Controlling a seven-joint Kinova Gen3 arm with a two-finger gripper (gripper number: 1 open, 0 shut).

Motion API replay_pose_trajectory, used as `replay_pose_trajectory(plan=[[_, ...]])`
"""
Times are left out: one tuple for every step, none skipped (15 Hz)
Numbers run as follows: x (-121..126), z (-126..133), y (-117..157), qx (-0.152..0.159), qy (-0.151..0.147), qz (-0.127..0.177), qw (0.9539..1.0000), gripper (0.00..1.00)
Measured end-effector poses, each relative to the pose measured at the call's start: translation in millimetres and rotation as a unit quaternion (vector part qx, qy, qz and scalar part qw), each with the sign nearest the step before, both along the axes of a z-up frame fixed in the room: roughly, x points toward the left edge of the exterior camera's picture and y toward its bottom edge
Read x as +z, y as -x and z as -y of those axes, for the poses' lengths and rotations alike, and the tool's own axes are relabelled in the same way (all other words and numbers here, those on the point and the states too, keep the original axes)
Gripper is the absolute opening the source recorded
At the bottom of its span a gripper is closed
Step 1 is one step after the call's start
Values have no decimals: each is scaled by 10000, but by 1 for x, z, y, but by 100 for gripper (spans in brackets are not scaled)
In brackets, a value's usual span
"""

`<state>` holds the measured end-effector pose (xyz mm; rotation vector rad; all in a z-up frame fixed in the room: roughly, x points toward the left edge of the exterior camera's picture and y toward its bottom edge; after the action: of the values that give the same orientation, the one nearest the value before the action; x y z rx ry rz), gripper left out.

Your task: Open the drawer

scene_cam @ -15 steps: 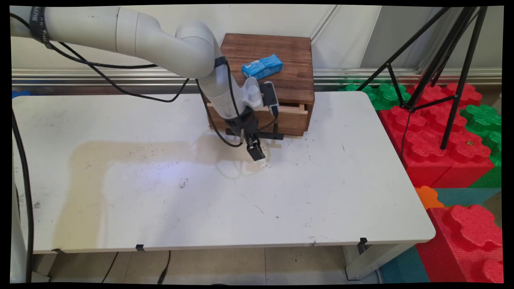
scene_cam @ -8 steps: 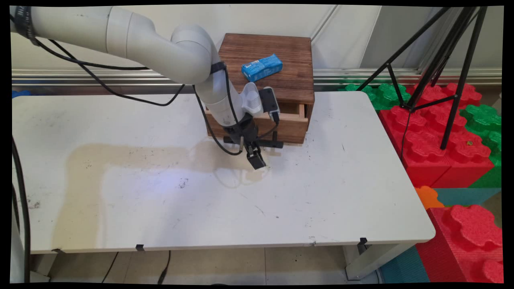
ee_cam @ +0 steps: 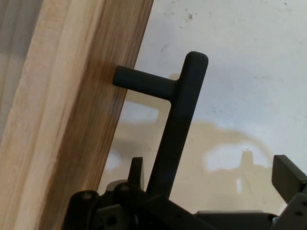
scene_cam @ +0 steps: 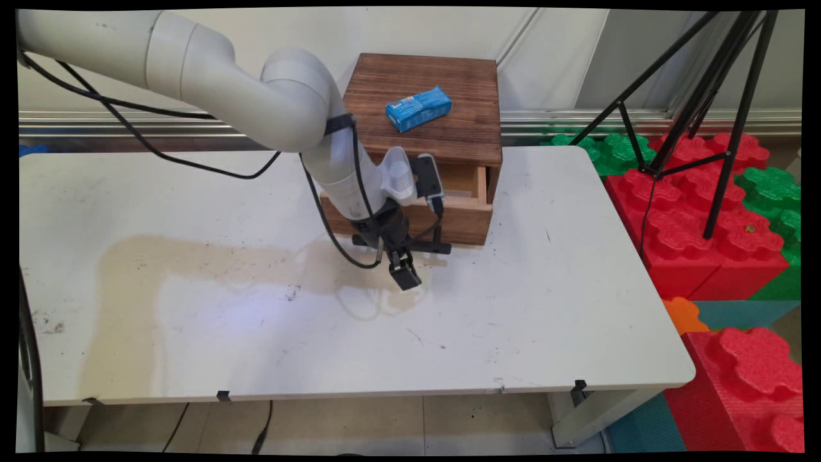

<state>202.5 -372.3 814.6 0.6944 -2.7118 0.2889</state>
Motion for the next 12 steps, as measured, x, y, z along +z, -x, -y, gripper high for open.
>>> replay_pose_trajectory(plan=[[0, -4, 1, -4, 2, 5, 10000, 100], [0, -9, 2, -7, 1, 13, 10000, 100], [0, -14, 2, -14, 0, 21, 10000, 100], [0, -19, 3, -19, -7, 30, 10000, 100], [0, -22, 3, -25, -11, 35, 10000, 100], [0, -27, 4, -38, -17, 43, 10000, 100], [0, -32, 4, -48, -24, 53, 10000, 100], [-1, -37, 4, -54, -30, 63, 10000, 100], [-1, -41, 5, -55, -35, 72, 10000, 100], [-1, -45, 5, -56, -42, 82, 9999, 100], [-2, -50, 5, -59, -49, 94, 9999, 100], [-2, -54, 5, -59, -58, 101, 9999, 100]])
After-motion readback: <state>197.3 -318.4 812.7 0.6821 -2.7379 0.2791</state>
